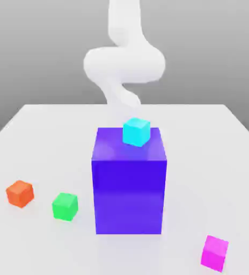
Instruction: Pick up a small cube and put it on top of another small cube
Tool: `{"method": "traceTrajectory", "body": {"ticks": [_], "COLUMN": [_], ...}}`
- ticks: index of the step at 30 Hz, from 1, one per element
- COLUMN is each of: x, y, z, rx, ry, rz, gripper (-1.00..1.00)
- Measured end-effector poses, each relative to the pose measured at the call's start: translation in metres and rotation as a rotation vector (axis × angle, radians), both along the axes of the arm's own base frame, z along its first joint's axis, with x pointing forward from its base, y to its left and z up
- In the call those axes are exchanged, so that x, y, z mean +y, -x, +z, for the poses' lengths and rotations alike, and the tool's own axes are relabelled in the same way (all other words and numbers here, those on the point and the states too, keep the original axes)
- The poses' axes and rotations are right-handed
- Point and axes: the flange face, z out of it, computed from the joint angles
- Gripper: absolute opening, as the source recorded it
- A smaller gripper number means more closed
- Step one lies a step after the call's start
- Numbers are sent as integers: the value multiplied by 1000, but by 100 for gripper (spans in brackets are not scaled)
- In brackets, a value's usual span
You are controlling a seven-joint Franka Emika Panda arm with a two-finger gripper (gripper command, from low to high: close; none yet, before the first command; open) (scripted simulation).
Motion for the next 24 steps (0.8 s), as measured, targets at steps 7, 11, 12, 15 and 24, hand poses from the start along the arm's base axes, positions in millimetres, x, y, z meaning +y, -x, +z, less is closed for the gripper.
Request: {"method": "traceTrajectory", "body": {"ticks": [7,11,12,15,24], "x": [48,80,89,113,175], "y": [-75,-100,-104,-113,-96], "z": [-110,-179,-197,-252,-419], "rx": [179,274,297,366,566], "ry": [86,139,153,197,345], "rz": [247,386,420,524,840], "gripper": [0,0,0,0,0]}}
